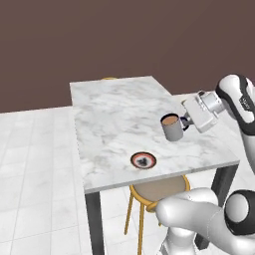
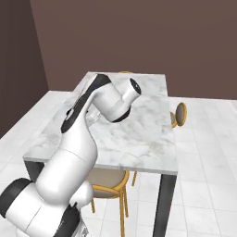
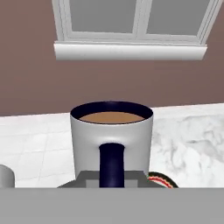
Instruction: Pick the cup of tea, navigate to the dining table, and place it on the saucer.
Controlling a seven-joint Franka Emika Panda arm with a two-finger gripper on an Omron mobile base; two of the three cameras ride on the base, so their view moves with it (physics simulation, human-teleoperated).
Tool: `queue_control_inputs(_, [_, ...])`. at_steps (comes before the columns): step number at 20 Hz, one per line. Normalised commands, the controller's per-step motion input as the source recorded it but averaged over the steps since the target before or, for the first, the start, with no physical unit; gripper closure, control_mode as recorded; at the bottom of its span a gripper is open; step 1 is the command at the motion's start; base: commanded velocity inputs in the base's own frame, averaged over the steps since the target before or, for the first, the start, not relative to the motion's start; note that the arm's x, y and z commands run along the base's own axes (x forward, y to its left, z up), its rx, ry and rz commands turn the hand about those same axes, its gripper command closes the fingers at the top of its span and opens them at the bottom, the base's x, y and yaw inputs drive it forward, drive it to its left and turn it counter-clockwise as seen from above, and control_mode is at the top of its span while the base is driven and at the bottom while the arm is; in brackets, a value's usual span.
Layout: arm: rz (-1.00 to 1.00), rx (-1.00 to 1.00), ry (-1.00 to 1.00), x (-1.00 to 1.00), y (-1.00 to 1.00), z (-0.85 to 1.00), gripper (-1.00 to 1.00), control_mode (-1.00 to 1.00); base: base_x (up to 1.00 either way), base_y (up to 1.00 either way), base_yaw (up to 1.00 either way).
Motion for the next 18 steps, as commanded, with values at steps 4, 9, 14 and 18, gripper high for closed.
queue_control_inputs(4, [0.01,0.09,-0.08,0.29,0.15,-0.36,1.00,-1.00,0.00,0.00,0.00])
queue_control_inputs(9, [0.00,0.06,-0.07,0.21,0.17,-0.49,1.00,-1.00,0.00,0.00,0.00])
queue_control_inputs(14, [0.00,0.03,0.00,0.21,0.07,-0.40,1.00,-1.00,0.00,0.00,0.00])
queue_control_inputs(18, [0.00,0.00,0.00,0.19,0.14,-0.26,1.00,-1.00,0.00,0.00,0.00])
